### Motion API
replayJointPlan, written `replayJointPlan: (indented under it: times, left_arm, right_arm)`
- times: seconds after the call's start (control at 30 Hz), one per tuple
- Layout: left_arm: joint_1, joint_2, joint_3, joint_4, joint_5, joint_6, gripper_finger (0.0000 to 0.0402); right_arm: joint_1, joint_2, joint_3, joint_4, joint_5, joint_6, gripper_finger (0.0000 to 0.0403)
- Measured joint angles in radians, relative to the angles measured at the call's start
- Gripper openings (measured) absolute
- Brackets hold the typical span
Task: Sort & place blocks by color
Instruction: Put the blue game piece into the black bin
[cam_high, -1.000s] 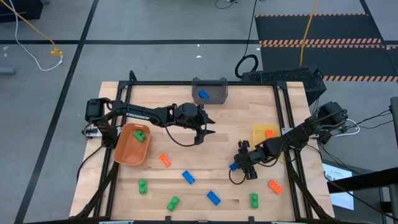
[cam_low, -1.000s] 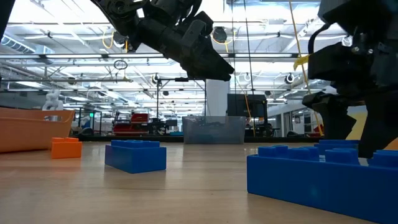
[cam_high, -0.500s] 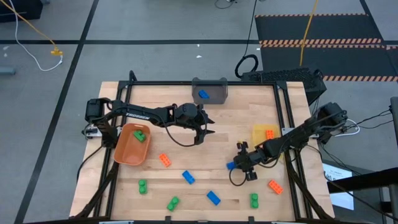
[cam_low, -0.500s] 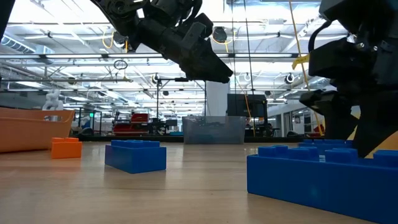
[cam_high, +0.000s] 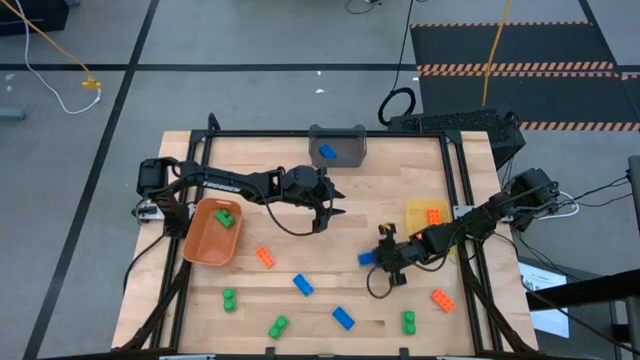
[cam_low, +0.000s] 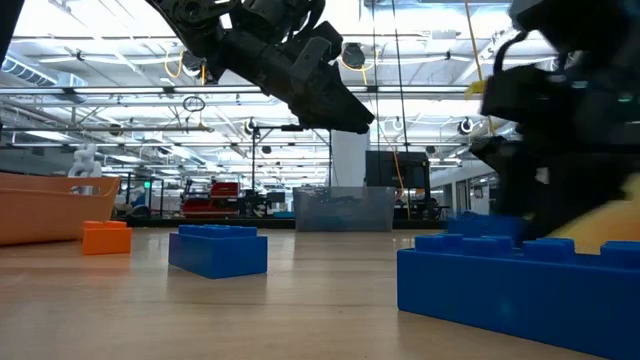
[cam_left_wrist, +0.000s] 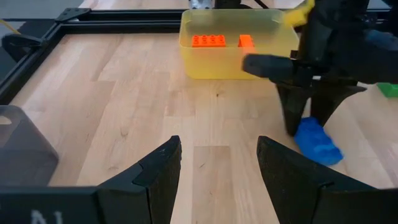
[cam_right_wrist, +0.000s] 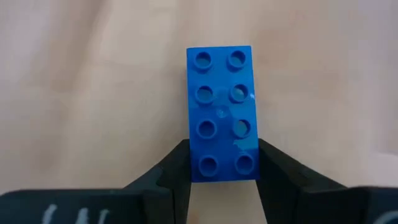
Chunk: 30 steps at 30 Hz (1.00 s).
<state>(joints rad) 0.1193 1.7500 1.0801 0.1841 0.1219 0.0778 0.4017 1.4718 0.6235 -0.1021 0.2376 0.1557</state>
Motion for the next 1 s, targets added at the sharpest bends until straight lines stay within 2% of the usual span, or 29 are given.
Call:
replayJointPlan:
  times: [0.3,0.57,0.83,1.0]
  left_arm:
    - [0.005,-0.032,0.001,0.017,-0.019,0.007,0.0209]
    - [0.014,-0.074,0.002,0.063,-0.018,0.073,0.0209]
    - [0.152,-0.107,0.002,0.135,-0.014,0.064,0.0209]
    - [0.226,-0.106,0.001,0.114,0.047,0.023,0.0209]
  right_arm:
    - [-0.157,-0.110,0.002,0.040,0.131,-0.049,0.0123]
    - [-0.388,-0.150,0.030,0.199,0.131,-0.143,0.0123]
    - [-0.636,-0.151,0.141,0.202,0.128,-0.279,0.0123]
    - [-0.762,-0.122,0.184,0.206,0.078,-0.313,0.0123]
